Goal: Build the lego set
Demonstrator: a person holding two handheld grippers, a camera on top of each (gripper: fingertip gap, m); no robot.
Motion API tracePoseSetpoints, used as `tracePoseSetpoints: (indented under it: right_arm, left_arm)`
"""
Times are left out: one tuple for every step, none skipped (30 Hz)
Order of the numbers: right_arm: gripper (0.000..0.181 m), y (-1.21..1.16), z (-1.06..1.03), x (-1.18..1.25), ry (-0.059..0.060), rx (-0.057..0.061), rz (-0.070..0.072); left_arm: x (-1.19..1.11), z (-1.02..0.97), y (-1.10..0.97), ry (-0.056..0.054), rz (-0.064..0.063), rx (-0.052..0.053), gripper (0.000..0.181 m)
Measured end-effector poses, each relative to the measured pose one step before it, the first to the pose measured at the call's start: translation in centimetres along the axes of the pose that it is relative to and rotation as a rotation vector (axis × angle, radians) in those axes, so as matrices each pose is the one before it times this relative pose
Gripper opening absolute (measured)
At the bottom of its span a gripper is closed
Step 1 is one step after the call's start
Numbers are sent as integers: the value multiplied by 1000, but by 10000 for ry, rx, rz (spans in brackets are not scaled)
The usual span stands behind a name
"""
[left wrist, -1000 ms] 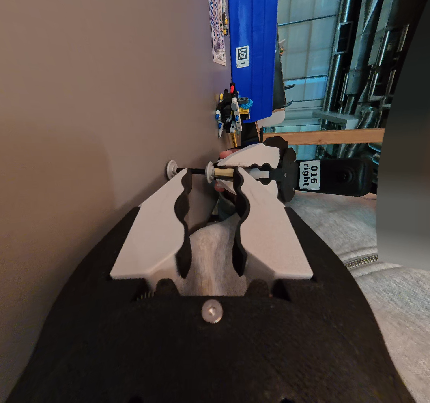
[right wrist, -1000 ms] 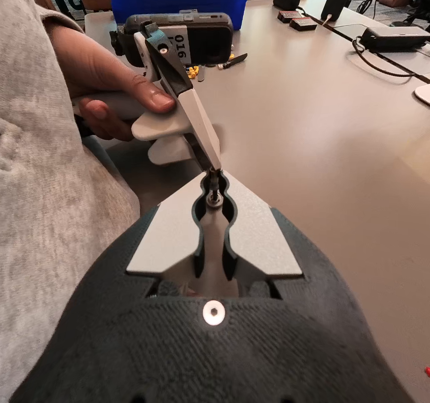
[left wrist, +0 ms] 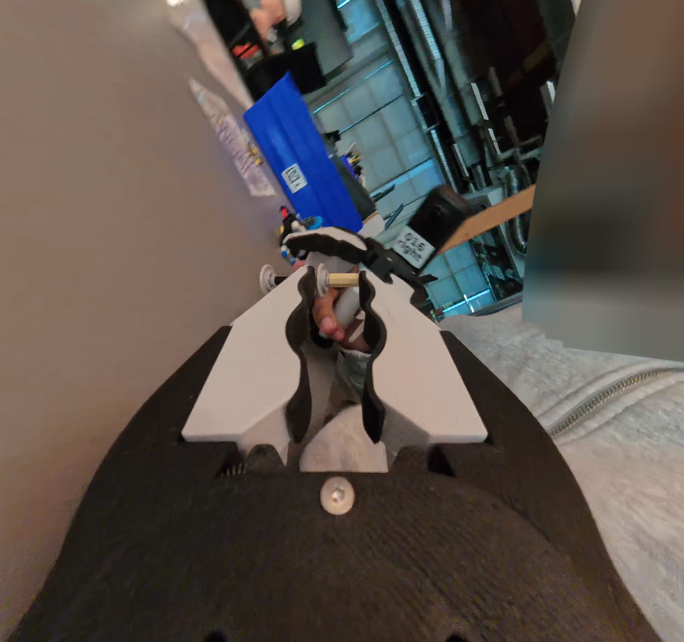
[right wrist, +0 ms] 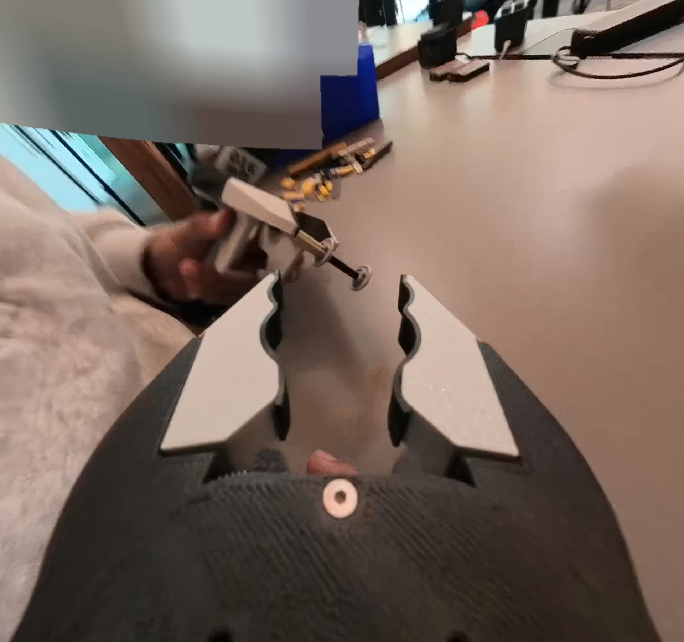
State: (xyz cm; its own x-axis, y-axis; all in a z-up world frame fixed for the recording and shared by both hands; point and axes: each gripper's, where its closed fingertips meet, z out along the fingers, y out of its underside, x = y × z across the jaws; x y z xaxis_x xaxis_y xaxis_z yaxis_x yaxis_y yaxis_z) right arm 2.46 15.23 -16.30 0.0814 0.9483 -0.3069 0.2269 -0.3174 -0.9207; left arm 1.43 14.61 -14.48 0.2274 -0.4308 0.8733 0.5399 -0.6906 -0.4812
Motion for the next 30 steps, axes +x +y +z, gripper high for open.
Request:
tracePoseSetpoints:
  right_arm:
    - [62,-640,-191,-353,-379,449,724]
    - [62,-608,-158,-436,-378,445,652]
    - [61,-471,-117,-380,-277,377,506]
    - [61,-255,-60,-316,-164,266,333]
    - [62,-87,-4,-320,-105,157,193]
    - [61,-12,19,-406,-96,102,98]
    - [61,-8,12,-477,-95,88,34]
    - [60,55,14,-560,-123,67,-27]
    - [57,139,21,-609,-156,26,-81]
    - [56,224,40,-550,-118,-31,-111]
    - [56,219,34,-443,-61,-48,-155]
    - [56,135,11,-389,-46,-25,-183]
    - [55,56,0,-403,-68,-37,-167]
    - [55,46,13,-367,-75,-72,-185]
    - [53,62,8,-312,-52,-99,-237]
    - [55,121,12,-210,-8,-135,-253]
    - [57,107,9,-77,66,-115,-203]
    - [58,11,-42,-81,57,-25,-151]
    - [60,-144,-89,-172,-28,93,-82]
    - [60,-238,-99,-261,-96,134,-8]
    - [60,-129,-43,-275,-115,67,-14]
    - [58,-38,-11,-237,-103,23,-33]
    - [54,-9,-2,-224,-84,4,-23]
    - [52,19,1,-160,-58,-2,-17]
    - [50,-5,-14,-141,-51,20,-19]
    - [49,-35,-25,-64,-7,36,-19]
    - [49,-12,-32,-12,16,29,-23]
    - [49,6,-17,-18,-10,14,-15]
    - [49,17,-5,-8,-11,8,2]
    - [48,-8,-32,51,13,18,-1]
  left_arm:
    - [742,-151,-199,344,741,173,21]
    - [644,-65,-47,254,774,40,21]
    - [723,-3,64,299,786,-31,21]
    - [732,39,155,281,741,-68,21]
    - [611,74,224,191,680,-95,21]
    - [456,75,247,73,603,-66,21]
    - [280,61,245,-53,507,-37,21]
    - [295,17,169,-28,376,43,21]
    - [323,-27,89,10,188,68,21]
    - [427,-51,8,101,29,84,21]
    - [422,-65,-32,118,-61,58,21]
    - [398,-100,-19,106,-24,14,21]
    - [396,-104,-29,107,63,-5,21]
    - [357,-63,-61,99,100,-18,21]
    - [428,8,-121,148,110,-40,21]
    - [619,67,-185,280,109,-41,20]
    - [493,107,-94,188,107,-100,20]
    - [432,108,-68,131,136,-86,19]
    - [293,55,-21,41,171,-61,19]
    - [238,26,-28,12,154,-15,20]
    - [208,8,-103,31,80,41,19]
    - [122,15,-7,14,38,-9,20]
    - [17,17,2,-29,23,-15,20]
    - [32,-1,15,3,29,-12,19]
    - [38,1,21,10,10,-19,20]
    - [27,1,-7,12,-10,-1,20]
    - [28,4,12,25,-27,1,20]
    - [34,13,12,38,-45,10,20]
    - [-15,2,15,25,-56,10,19]
    - [-19,-6,0,21,-45,14,19]
